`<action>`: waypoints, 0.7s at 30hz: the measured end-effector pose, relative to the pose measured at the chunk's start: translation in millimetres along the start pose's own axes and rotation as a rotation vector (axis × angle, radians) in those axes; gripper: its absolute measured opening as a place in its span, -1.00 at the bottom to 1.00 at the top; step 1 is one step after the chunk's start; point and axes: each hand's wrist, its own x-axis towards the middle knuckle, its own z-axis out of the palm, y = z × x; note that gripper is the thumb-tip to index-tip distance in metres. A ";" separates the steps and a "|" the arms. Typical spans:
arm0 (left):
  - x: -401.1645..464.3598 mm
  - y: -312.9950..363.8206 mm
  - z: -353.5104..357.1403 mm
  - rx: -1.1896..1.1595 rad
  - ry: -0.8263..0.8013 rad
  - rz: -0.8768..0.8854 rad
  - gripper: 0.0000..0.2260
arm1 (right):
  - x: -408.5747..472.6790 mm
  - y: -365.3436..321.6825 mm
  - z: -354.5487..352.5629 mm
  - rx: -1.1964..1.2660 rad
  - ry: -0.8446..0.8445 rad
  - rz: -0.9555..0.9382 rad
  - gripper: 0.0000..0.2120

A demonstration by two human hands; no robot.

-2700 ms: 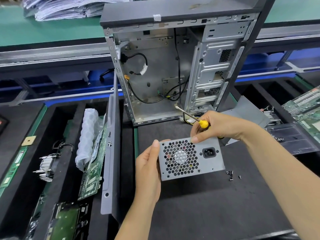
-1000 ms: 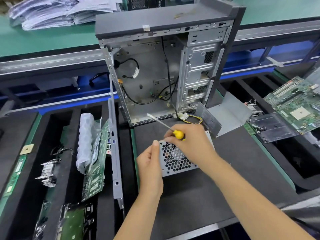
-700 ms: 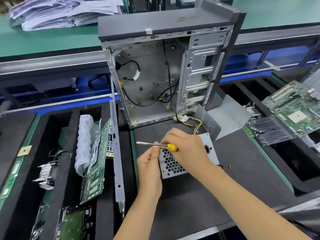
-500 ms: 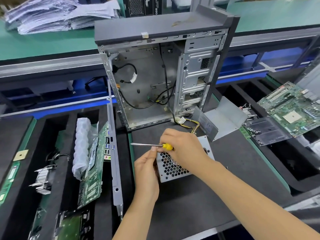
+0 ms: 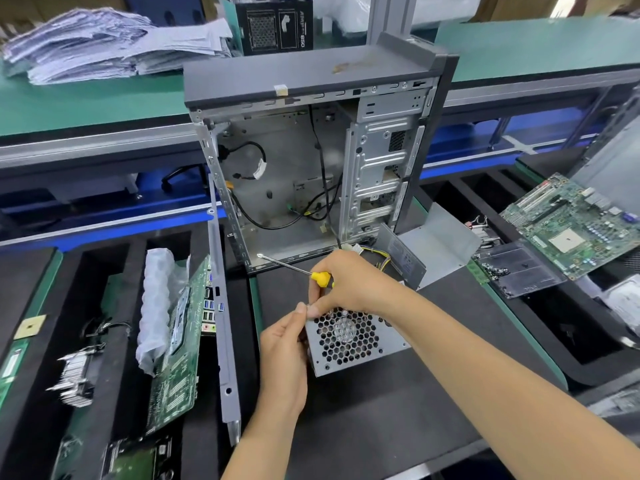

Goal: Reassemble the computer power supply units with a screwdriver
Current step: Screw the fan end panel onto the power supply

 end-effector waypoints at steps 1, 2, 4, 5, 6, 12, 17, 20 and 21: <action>-0.4 0.1 -0.1 0.001 -0.003 0.002 -0.73 | -0.1 -0.7 -0.4 -0.015 -0.009 -0.016 -0.83; -0.5 0.2 -0.1 0.001 -0.007 0.002 -0.73 | -0.1 -1.1 -0.6 -0.033 -0.014 -0.029 -0.84; 0.2 0.4 -0.2 -0.002 -0.012 0.001 -0.73 | -0.8 -3.1 -0.4 -0.114 0.009 -0.049 -0.85; 0.8 0.4 -0.3 -0.003 -0.011 0.003 -0.73 | -1.2 -4.5 -0.1 -0.170 0.026 -0.062 -0.85; 1.5 0.2 -0.2 -0.002 -0.009 0.008 -0.72 | -1.7 -5.9 0.1 -0.229 0.037 -0.079 -0.84; 5.7 -1.2 2.8 -0.056 0.015 0.024 -0.59 | -8.4 -3.3 7.5 -0.632 0.122 -0.274 -0.88; 5.4 -4.2 4.6 -0.054 0.044 0.028 -0.64 | -18.6 10.6 19.7 -0.767 0.250 -0.395 -0.74; 4.4 -5.2 6.0 -0.041 0.027 0.053 -0.68 | -25.5 19.2 26.1 -0.796 0.412 -0.533 -0.66; 3.6 -4.9 6.4 -0.029 0.027 0.061 -0.70 | -26.2 23.5 29.0 -0.777 0.454 -0.578 -0.69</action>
